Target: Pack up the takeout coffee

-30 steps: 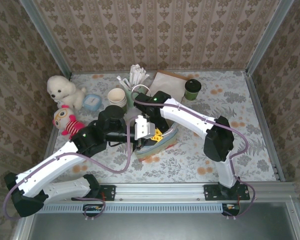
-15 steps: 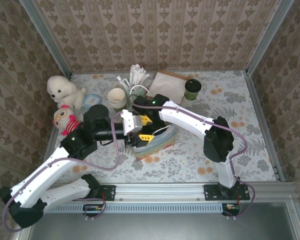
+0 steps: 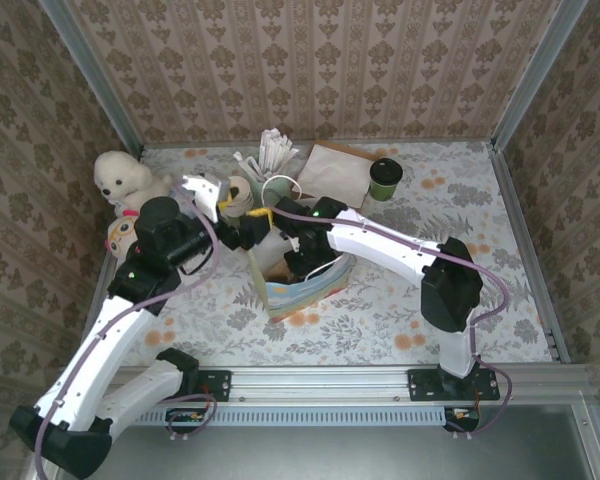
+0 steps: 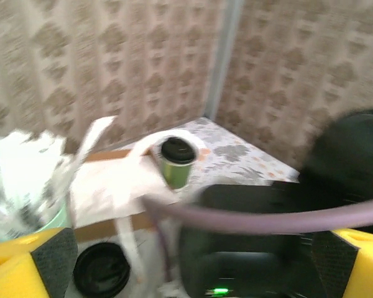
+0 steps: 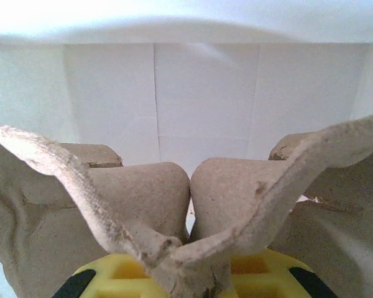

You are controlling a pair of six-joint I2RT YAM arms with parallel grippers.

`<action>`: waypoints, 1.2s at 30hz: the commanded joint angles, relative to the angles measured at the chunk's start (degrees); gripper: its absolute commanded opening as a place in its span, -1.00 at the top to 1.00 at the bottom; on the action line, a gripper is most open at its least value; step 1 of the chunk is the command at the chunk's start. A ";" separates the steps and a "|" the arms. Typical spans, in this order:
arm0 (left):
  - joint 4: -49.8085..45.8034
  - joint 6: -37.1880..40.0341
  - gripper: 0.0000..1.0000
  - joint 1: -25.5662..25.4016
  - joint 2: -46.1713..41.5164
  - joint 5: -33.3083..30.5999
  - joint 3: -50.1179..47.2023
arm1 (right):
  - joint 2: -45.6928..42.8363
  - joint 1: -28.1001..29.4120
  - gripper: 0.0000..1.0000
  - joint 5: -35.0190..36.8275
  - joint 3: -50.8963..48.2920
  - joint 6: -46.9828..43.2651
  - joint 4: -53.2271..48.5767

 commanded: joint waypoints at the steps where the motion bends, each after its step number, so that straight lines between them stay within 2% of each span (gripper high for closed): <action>1: -0.69 -10.89 -1.00 5.15 3.90 -4.99 4.11 | -1.96 0.23 0.66 1.94 -0.45 -2.00 3.29; 3: -0.68 -10.84 -1.00 5.78 7.52 0.00 6.57 | -0.92 0.23 0.66 2.47 0.46 -2.26 2.04; 6: -6.63 -10.33 -1.00 5.74 13.75 -1.49 12.36 | 0.16 0.27 0.65 2.62 1.30 -2.28 1.23; 8: -6.68 -10.07 -0.98 5.74 16.62 -0.18 14.10 | 0.20 0.25 0.65 3.12 1.18 -2.27 1.75; 11: -1.65 -10.22 -0.83 5.69 18.34 5.64 13.54 | -0.27 0.15 0.65 3.40 -0.45 -1.95 4.35; 13: -0.66 -10.16 -0.72 5.65 19.10 7.10 13.43 | -0.16 -0.03 0.64 3.27 -1.18 -2.08 4.79; 18: 0.80 -6.93 -0.71 5.69 19.52 14.09 12.54 | 0.02 -0.18 0.64 2.40 -3.76 -2.25 6.38; 20: 0.71 -5.79 -0.64 5.73 19.35 15.08 12.28 | 0.00 -0.18 0.64 1.47 -5.03 -2.45 7.67; 22: 0.09 -4.90 -0.66 6.07 19.05 15.05 12.48 | 0.12 -0.20 0.64 0.93 -5.73 -2.87 8.41; 25: -0.18 -5.87 -0.86 7.97 17.98 13.41 12.20 | 0.44 -0.16 0.64 1.38 -6.52 -4.07 9.20; 27: 0.69 -5.44 -0.89 8.75 17.20 14.83 11.54 | 1.44 -0.22 0.62 2.77 -6.44 -4.39 8.70; 30: -0.78 -0.50 -0.87 8.70 17.14 22.00 12.07 | 2.99 -0.29 0.56 2.24 -5.63 -4.87 7.97; 36: -14.22 14.98 -0.79 8.17 21.46 28.09 19.14 | 4.54 -0.24 0.55 2.01 -5.78 -6.10 9.13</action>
